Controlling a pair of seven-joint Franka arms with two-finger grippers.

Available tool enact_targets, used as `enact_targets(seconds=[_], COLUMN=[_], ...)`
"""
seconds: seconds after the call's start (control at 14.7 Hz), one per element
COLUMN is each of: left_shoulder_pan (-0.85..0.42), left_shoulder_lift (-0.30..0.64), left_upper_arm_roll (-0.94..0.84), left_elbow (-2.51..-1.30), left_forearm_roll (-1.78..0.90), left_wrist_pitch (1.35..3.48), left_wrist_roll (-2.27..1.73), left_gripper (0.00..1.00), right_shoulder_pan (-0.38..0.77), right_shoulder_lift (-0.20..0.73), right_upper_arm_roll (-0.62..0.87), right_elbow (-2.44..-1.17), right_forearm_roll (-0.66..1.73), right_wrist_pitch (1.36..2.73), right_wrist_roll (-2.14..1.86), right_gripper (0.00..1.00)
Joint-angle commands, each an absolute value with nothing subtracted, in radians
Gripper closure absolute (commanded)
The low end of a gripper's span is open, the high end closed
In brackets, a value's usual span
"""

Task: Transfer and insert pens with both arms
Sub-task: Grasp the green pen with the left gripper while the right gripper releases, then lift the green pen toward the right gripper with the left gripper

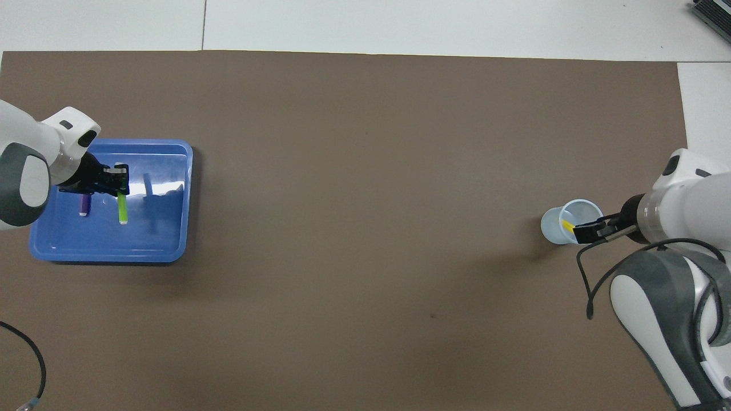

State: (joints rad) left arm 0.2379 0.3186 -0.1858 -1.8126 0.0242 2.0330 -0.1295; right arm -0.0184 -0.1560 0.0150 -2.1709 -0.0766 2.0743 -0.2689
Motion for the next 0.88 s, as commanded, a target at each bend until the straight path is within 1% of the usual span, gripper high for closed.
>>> enact_targets(seconds=[0.0, 0.14, 0.27, 0.47, 0.61, 0.81], left_shoulder_pan=[0.192, 0.151, 0.114, 0.081, 0.031, -0.046], left_shoulder_lift=[0.269, 0.238, 0.212, 0.169, 0.149, 0.149], left_upper_arm_roll=[-0.184, -0.184, -0.195, -0.199, -0.199, -0.199], left_elbow=[-1.792, -1.798, -1.796, -1.799, -1.801, -1.799], left_forearm_roll=[-0.05, -0.092, -0.119, -0.282, -0.323, -0.376], left_wrist_pitch=[1.945, 1.875, 1.83, 1.763, 1.756, 1.773], left_wrist_roll=[-0.341, -0.507, -0.633, -0.837, -0.964, -1.197], left_gripper=[1.0, 1.0, 1.0, 1.0, 1.0, 1.0], right_shoulder_pan=[-0.002, 0.006, 0.008, 0.035, 0.04, 0.101], right_shoulder_lift=[-0.175, -0.184, -0.19, -0.19, -0.193, -0.193], right_upper_arm_roll=[0.02, 0.021, 0.021, 0.025, 0.029, 0.029], right_elbow=[-2.155, -2.155, -2.143, -2.134, -2.132, -2.134], right_forearm_roll=[0.001, 0.075, 0.202, 0.357, 0.454, 0.59], right_wrist_pitch=[2.022, 2.0, 1.971, 1.963, 1.968, 2.003], right_wrist_roll=[-0.262, -0.261, -0.261, -0.259, -0.258, -0.217], right_gripper=[0.0, 0.0, 0.0, 0.0, 0.0, 0.0])
